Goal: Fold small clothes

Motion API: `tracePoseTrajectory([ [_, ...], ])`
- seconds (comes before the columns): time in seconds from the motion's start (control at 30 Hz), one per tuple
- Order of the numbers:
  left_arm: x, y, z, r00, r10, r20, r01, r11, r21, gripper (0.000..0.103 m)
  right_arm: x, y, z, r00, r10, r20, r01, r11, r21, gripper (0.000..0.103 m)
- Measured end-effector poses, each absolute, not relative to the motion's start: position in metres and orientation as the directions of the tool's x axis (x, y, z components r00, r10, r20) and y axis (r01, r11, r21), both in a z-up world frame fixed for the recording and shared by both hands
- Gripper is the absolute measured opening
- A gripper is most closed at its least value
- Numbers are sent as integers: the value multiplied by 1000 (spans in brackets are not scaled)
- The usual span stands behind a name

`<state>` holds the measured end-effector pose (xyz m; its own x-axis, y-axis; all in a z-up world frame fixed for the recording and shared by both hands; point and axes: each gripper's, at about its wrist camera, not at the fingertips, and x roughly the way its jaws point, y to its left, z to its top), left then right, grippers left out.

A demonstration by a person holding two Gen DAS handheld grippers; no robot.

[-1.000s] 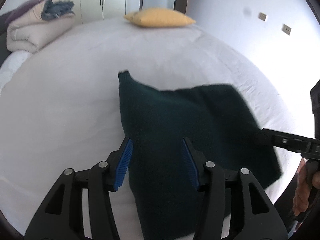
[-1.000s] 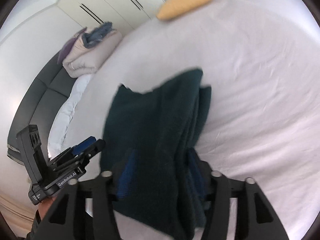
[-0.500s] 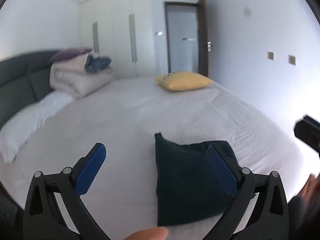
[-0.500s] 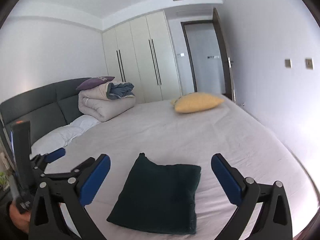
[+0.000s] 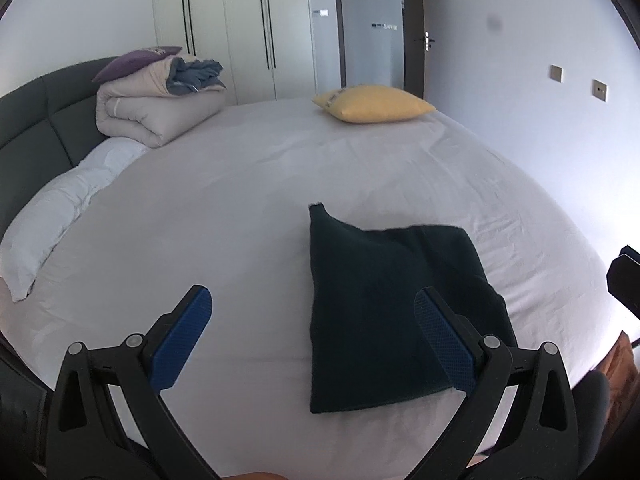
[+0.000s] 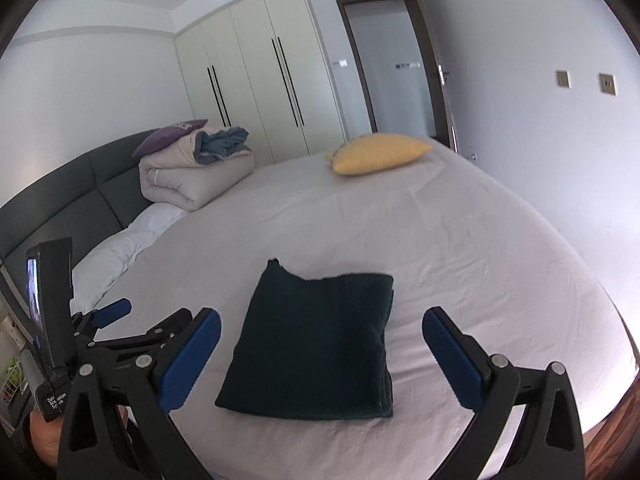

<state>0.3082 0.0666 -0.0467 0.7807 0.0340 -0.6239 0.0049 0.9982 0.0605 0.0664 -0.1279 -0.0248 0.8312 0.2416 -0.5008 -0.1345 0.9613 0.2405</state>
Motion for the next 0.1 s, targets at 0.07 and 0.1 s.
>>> tracePoseTrajectory([
  [0.07, 308, 67, -55, 780, 38, -625, 3, 998, 64, 103, 66, -129, -28, 830, 238, -504, -126, 961, 246, 103],
  [0.1, 309, 67, -59, 776, 27, -631, 9, 998, 54, 103, 65, -130, -29, 831, 232, -506, -118, 962, 247, 103],
])
